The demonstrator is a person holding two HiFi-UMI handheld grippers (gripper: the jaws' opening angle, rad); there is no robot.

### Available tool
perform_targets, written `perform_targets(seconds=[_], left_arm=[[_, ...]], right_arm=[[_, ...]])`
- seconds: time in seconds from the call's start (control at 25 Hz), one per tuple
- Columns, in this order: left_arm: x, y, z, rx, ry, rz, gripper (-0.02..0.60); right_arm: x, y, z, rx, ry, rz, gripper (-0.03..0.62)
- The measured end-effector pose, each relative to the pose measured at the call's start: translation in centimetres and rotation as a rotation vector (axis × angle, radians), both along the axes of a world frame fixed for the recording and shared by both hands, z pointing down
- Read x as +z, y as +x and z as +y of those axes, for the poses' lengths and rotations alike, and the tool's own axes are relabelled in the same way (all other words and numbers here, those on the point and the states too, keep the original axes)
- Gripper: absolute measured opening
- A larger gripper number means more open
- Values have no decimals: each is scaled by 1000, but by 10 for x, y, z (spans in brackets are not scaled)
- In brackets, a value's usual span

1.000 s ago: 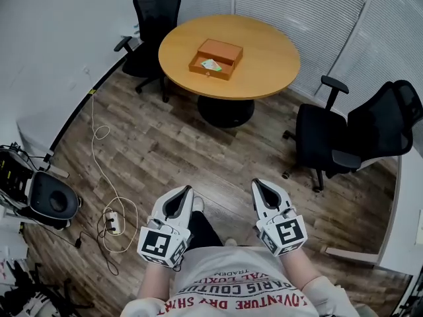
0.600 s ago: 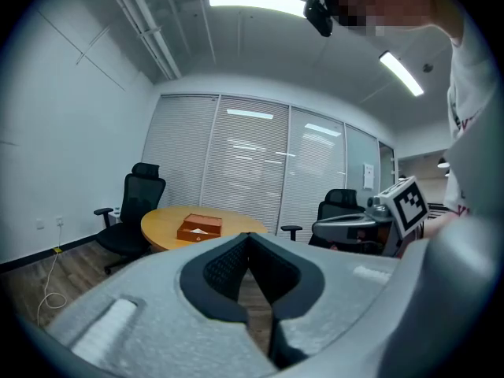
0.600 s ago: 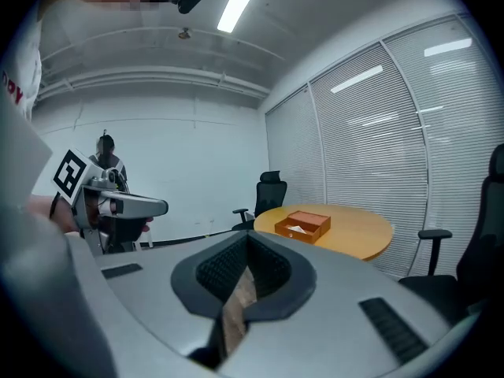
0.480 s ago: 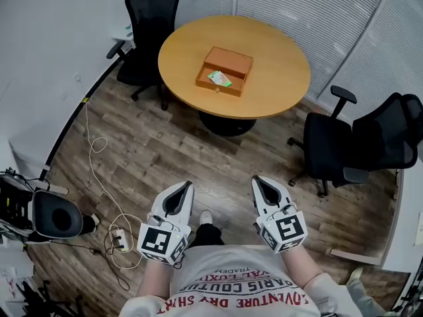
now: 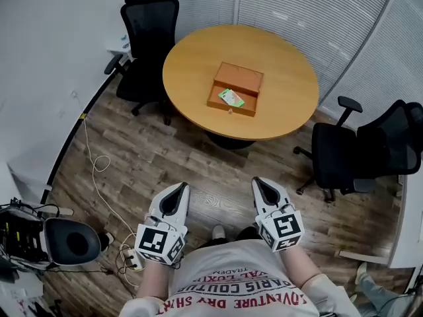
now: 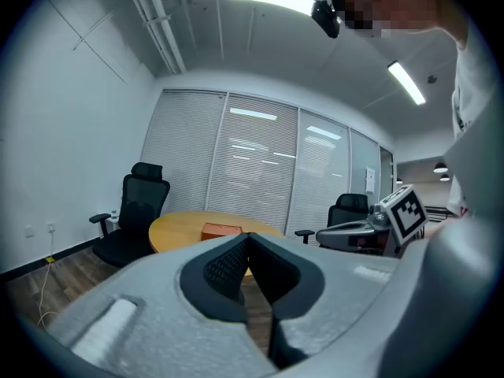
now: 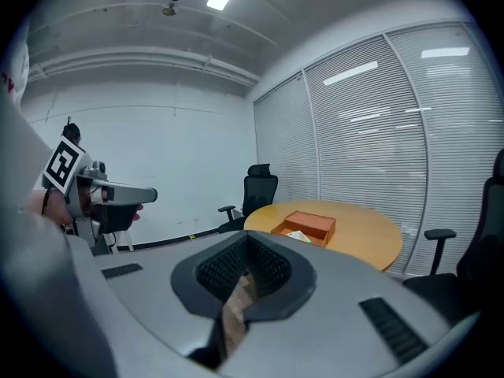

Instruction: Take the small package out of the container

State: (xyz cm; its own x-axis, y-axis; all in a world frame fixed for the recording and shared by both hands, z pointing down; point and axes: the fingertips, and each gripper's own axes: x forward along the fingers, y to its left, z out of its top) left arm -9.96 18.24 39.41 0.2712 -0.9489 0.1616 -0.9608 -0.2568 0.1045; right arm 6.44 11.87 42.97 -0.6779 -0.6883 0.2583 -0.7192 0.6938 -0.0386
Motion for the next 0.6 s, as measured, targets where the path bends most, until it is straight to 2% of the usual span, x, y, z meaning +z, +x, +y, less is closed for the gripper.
perform_targets(seconds=[0.4, 0.6], left_arm=[[22, -40, -73, -3, -28, 4, 11], [27, -52, -141, 5, -35, 0, 11]], right_arm=[[18, -41, -75, -1, -23, 17, 8], [25, -55, -143, 1, -29, 25, 8]])
